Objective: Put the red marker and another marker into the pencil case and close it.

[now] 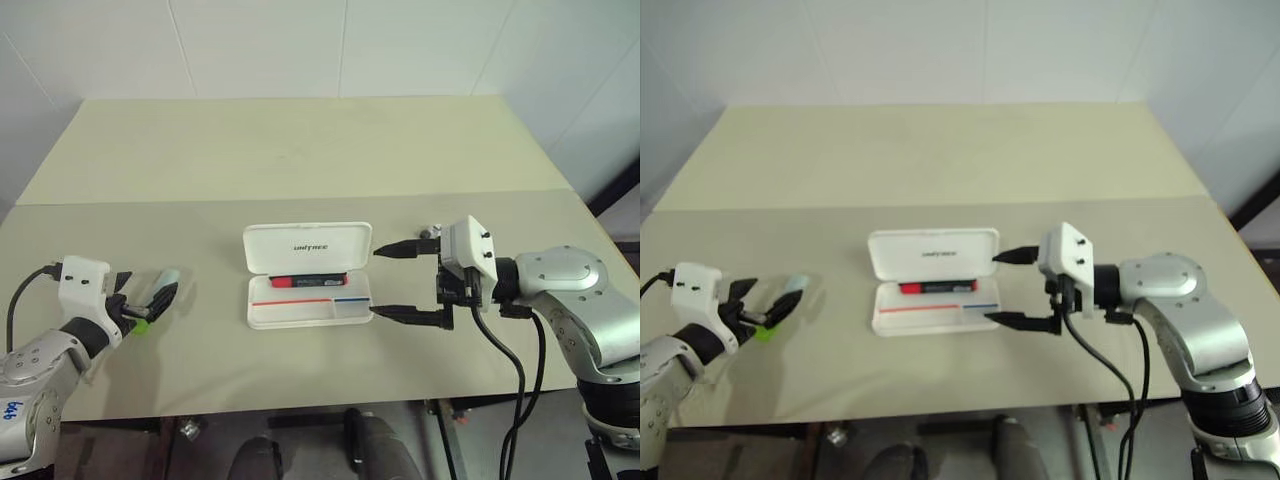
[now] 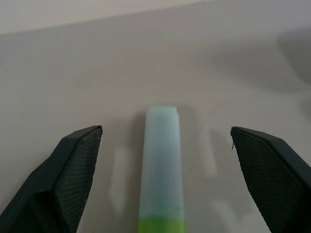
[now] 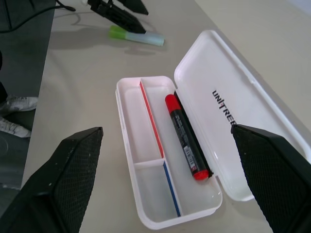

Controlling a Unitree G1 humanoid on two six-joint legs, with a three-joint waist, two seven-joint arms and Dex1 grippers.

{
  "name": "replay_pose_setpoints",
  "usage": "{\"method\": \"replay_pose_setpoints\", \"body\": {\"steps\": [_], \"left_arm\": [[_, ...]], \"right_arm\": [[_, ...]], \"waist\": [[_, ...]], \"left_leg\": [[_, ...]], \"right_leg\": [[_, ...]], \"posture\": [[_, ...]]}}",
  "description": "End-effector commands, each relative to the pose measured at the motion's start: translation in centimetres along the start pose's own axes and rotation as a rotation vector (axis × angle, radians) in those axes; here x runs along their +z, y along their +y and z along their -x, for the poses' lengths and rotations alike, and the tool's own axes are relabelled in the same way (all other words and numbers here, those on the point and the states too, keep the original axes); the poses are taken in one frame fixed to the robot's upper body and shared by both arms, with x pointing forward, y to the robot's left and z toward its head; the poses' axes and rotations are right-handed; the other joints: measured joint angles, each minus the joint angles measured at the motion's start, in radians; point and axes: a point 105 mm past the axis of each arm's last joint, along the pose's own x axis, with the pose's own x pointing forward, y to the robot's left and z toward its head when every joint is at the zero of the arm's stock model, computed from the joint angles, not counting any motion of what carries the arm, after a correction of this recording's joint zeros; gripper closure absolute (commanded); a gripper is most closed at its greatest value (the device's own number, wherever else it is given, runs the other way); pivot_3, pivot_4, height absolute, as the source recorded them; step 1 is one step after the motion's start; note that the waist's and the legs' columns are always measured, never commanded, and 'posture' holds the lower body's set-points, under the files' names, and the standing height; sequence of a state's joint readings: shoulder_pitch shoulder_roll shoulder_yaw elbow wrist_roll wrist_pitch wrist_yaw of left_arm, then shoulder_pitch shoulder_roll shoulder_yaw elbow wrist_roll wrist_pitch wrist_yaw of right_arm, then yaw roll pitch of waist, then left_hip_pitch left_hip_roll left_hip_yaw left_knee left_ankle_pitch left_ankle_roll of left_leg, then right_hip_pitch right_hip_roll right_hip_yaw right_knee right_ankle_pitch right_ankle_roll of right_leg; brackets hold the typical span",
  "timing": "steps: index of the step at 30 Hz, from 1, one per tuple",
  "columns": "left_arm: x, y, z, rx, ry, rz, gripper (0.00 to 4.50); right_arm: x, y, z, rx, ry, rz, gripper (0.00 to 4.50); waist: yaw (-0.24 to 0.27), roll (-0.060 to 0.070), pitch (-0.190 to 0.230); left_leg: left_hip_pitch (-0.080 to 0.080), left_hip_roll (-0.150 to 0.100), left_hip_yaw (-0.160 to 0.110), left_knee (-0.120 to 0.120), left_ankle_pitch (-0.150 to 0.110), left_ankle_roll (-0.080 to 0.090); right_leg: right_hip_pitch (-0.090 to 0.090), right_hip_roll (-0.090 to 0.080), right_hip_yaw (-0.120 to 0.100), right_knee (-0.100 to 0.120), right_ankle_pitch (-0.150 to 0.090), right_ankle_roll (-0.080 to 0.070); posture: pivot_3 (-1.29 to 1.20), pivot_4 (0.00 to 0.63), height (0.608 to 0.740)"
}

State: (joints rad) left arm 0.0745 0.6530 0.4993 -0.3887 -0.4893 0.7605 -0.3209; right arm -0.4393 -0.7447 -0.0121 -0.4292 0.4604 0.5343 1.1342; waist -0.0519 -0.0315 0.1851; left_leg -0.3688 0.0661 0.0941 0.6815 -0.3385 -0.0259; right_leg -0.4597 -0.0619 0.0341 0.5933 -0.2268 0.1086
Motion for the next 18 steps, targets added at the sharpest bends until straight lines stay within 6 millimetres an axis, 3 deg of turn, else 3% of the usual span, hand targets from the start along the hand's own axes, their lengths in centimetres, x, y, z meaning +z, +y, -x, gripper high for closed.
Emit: {"method": "replay_pose_setpoints", "body": {"steps": [1, 7, 10, 18], "left_arm": [[0.3, 0.5, 0.3, 0.032, 0.058, -0.024, 0.0], [-1.6, 0.2, -0.1, -0.013, 0.195, 0.001, 0.0], [-2.1, 0.5, -0.1, -0.01, 0.217, 0.005, 0.58], [-1.9, 0.6, -0.4, -0.02, 0.199, 0.014, 3.15]], "right_arm": [[0.6, -0.3, 0.5, -0.026, 0.001, 0.052, 0.03], [0.4, -0.4, 0.8, -0.042, 0.013, 0.05, 0.03], [0.2, -0.5, 1.1, -0.056, 0.024, 0.051, 0.0], [0.2, -0.8, 1.4, -0.076, 0.035, 0.058, 0.0]], "waist": [[0.001, 0.0, 0.0], [0.004, 0.0, 0.0], [0.005, 0.0, 0.0], [0.013, 0.0, 0.0]], "left_leg": [[0.0, 0.0, 0.0, 0.0, 0.0, 0.0], [0.0, 0.0, 0.0, 0.0, 0.0, 0.0], [0.0, 0.0, 0.0, 0.0, 0.0, 0.0], [0.001, 0.0, 0.0, 0.0, 0.0, -0.001]], "right_leg": [[0.0, 0.0, 0.0, 0.0, 0.0, 0.0], [0.0, 0.0, 0.0, 0.0, 0.0, -0.001], [0.0, 0.0, 0.0, 0.0, -0.001, -0.001], [0.0, 0.0, 0.0, 0.0, -0.001, -0.002]], "posture": [[0.0, 0.15, 0.74], [0.0, 0.15, 0.74], [0.0, 0.15, 0.74], [0.0, 0.15, 0.74]]}}
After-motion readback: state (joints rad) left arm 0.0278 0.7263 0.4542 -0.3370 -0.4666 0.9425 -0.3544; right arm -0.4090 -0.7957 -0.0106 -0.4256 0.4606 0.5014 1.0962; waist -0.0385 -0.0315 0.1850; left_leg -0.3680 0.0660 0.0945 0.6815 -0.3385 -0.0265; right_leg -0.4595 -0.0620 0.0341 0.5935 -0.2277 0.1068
